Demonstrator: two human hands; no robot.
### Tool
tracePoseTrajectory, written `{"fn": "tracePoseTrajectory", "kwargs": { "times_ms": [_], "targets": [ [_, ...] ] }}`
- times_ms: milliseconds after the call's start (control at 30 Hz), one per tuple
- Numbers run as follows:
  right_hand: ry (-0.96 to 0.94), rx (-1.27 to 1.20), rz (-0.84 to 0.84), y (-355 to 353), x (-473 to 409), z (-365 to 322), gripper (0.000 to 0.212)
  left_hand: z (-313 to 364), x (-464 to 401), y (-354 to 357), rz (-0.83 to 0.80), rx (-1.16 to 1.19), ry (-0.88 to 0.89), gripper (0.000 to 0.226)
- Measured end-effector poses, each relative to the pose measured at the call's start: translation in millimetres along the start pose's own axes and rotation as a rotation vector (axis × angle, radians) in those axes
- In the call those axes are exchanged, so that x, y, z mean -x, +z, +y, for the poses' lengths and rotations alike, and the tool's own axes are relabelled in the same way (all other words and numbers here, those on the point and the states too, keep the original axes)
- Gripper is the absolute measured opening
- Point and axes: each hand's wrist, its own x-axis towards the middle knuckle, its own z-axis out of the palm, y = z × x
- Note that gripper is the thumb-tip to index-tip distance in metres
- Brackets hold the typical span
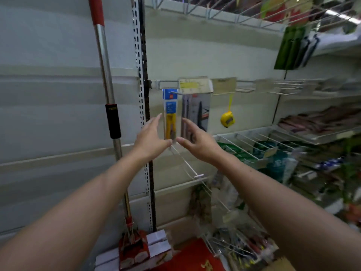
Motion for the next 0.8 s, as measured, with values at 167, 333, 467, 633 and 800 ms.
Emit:
{"fn": "tracePoseTrajectory", "kwargs": {
  "times_ms": [167, 333, 467, 633, 800],
  "targets": [
    [0.028, 0.079, 0.09, -69, 59, 55, 0.067, 73, 27, 65, -0.104, 0.07, 0.167, 0.082],
    [0.1, 0.215, 0.164, -143, 129, 113, 0.064, 149, 46, 143, -0.209, 0.102, 0.286, 0.083],
    [0.284, 0.255, 0.227, -204, 185, 169, 0.066, 212, 55, 209, -0.308, 0.136, 0.339, 0.094],
    [0.552, 0.326, 0.299, -263, 250, 243, 0.078, 274, 66, 291, -0.487, 0.165, 0.336, 0.105],
    [0.696, 0.316, 0.346, -307, 283, 301, 0.081, 316, 52, 365, -0.558, 0.176, 0.392, 0.096]
  ]
}}
